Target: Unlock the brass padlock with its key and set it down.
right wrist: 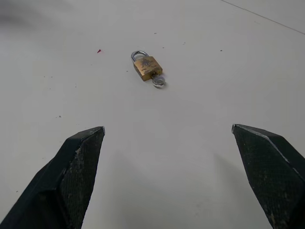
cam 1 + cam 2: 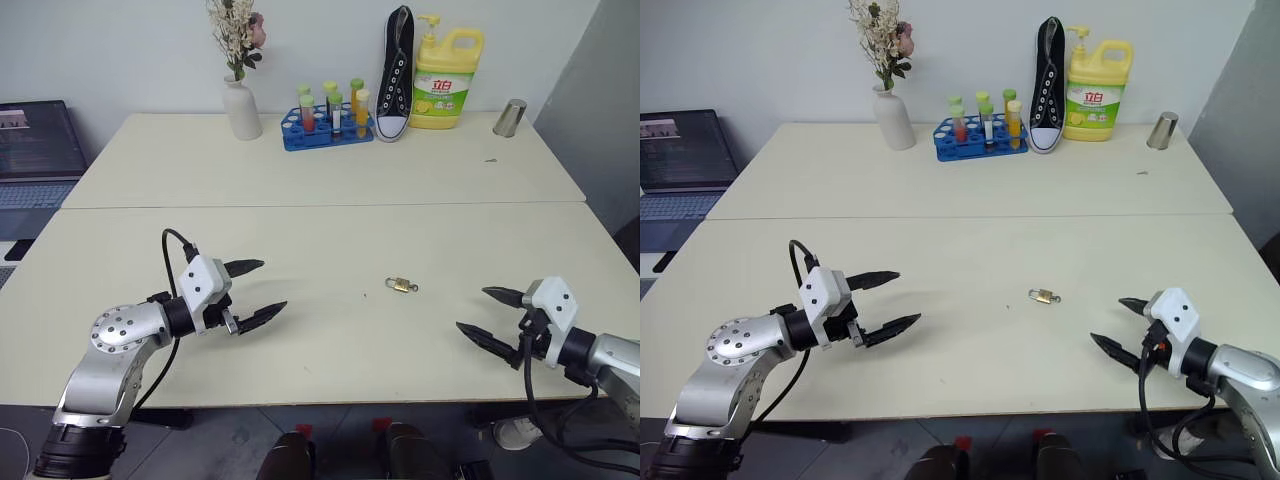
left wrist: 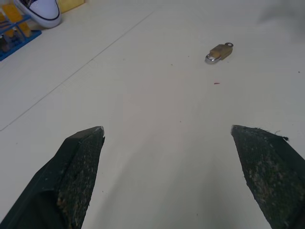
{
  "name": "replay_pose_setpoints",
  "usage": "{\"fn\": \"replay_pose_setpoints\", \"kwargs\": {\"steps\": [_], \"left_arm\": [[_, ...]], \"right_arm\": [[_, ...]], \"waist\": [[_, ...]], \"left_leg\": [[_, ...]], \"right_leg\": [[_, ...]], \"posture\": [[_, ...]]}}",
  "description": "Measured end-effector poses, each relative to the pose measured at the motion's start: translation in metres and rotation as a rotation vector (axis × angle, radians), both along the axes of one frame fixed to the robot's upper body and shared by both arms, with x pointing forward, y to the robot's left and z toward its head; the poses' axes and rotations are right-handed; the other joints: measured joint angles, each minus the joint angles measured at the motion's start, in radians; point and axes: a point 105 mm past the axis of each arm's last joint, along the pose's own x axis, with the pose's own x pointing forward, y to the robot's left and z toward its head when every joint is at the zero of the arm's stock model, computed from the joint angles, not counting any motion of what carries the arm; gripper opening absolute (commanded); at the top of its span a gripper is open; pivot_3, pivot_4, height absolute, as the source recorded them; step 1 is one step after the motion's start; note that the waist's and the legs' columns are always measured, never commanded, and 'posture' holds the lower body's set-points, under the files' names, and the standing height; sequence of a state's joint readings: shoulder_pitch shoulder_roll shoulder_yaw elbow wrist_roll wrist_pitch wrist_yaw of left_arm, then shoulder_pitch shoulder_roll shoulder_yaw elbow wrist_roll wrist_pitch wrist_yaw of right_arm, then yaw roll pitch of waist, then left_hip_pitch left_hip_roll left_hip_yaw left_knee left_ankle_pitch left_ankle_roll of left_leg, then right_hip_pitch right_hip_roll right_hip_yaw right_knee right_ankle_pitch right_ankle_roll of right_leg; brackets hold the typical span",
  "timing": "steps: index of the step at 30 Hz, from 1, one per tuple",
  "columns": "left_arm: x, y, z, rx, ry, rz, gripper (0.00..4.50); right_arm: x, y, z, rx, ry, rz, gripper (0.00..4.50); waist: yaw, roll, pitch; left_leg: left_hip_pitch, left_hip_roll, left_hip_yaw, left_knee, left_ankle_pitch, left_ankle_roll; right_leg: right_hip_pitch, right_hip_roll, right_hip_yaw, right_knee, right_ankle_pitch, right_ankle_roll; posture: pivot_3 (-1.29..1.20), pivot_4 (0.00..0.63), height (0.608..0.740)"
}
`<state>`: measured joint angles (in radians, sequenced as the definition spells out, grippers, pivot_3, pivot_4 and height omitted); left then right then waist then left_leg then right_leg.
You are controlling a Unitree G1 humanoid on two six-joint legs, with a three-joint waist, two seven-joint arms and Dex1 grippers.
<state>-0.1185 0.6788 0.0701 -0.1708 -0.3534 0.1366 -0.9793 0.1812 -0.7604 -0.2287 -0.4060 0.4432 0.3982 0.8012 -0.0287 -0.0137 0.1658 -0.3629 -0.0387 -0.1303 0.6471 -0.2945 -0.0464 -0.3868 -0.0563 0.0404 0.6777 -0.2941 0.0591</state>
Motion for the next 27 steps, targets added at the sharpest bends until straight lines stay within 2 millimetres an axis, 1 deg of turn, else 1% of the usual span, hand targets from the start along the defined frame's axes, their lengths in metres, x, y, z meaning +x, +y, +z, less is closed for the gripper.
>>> {"fn": "replay_pose_setpoints", "kwargs": {"steps": [4,7,8,11,14,16,18,22,24,25,27], "left_arm": [[0.0,-0.025,-0.001,-0.006,0.008,-0.122,4.5],[0.009,-0.047,0.002,-0.012,-0.01,-0.212,4.5],[0.014,-0.059,0.002,-0.013,-0.016,-0.254,4.5],[0.03,-0.095,0.001,-0.01,-0.026,-0.381,4.5],[0.039,-0.116,-0.005,0.014,-0.016,-0.474,4.5],[0.048,-0.127,-0.013,0.049,0.003,-0.514,4.5],[0.053,-0.137,-0.019,0.078,0.011,-0.547,4.5],[0.06,-0.149,-0.028,0.11,0.018,-0.578,4.5],[0.063,-0.162,-0.031,0.117,0.024,-0.592,4.5],[0.065,-0.171,-0.032,0.13,0.036,-0.598,4.5],[0.066,-0.181,-0.035,0.155,0.04,-0.613,4.5]], "right_arm": [[-0.003,0.006,0.003,0.02,-0.017,-0.004,4.49],[-0.012,0.009,0.003,0.054,0.016,-0.021,4.49],[-0.018,0.011,0.004,0.076,0.039,-0.027,4.49],[-0.04,0.026,0.014,0.136,0.097,-0.001,4.49],[-0.053,0.037,0.021,0.142,0.122,0.01,4.49],[-0.056,0.037,0.022,0.123,0.124,-0.033,4.49],[-0.054,0.034,0.024,0.108,0.104,-0.087,4.49],[-0.053,0.03,0.024,0.117,0.105,-0.167,4.49],[-0.055,0.026,0.024,0.133,0.116,-0.213,4.49],[-0.058,0.023,0.025,0.146,0.119,-0.247,4.49],[-0.061,0.02,0.025,0.154,0.125,-0.279,4.49]], "waist": [[0.0,0.0,0.0],[0.005,0.0,0.0],[0.013,0.001,0.0],[0.023,-0.001,0.0],[0.014,-0.003,0.0],[0.01,-0.004,0.0],[0.009,-0.004,0.001],[0.003,-0.006,0.001],[0.004,-0.007,0.002],[0.01,-0.008,0.002],[0.01,-0.009,0.003]], "left_leg": [[0.0,0.0,0.0,0.0,0.0,0.0],[0.0,-0.001,0.0,0.001,0.0,0.0],[-0.001,-0.002,0.0,0.002,0.0,0.0],[-0.001,-0.003,0.001,0.003,0.0,0.0],[-0.001,-0.002,0.001,0.003,0.0,0.0],[-0.001,-0.003,0.002,0.003,0.0,0.0],[-0.001,-0.003,0.002,0.003,0.0,0.0],[-0.001,-0.003,0.002,0.003,0.0,0.0],[-0.002,-0.004,0.002,0.004,0.0,0.0],[-0.003,-0.004,0.002,0.005,0.0,0.0],[-0.003,-0.004,0.003,0.005,0.0,0.001]], "right_leg": [[0.0,0.0,0.0,0.0,0.0,0.0],[0.0,0.0,0.0,0.0,0.0,0.0],[0.001,0.0,-0.001,0.0,0.0,0.0],[0.002,0.0,-0.002,0.0,0.0,0.0],[0.002,0.001,-0.001,0.0,0.0,0.0],[0.002,0.001,-0.002,0.0,0.0,0.0],[0.002,0.001,-0.002,0.0,0.0,0.0],[0.001,0.001,-0.002,0.0,0.0,0.0],[0.002,0.001,-0.002,0.0,0.0,0.0],[0.002,0.001,-0.003,0.0,0.0,0.0],[0.002,0.001,-0.002,0.0,0.0,0.001]], "posture": [[0.0,0.15,0.74],[0.0,0.15,0.74],[0.0,0.15,0.74],[0.0,0.15,0.74],[0.0,0.15,0.74],[0.0,0.15,0.74],[0.0,0.15,0.74],[0.0,0.15,0.74],[0.0,0.15,0.74],[0.0,0.15,0.74],[0.0,0.15,0.74]]}}
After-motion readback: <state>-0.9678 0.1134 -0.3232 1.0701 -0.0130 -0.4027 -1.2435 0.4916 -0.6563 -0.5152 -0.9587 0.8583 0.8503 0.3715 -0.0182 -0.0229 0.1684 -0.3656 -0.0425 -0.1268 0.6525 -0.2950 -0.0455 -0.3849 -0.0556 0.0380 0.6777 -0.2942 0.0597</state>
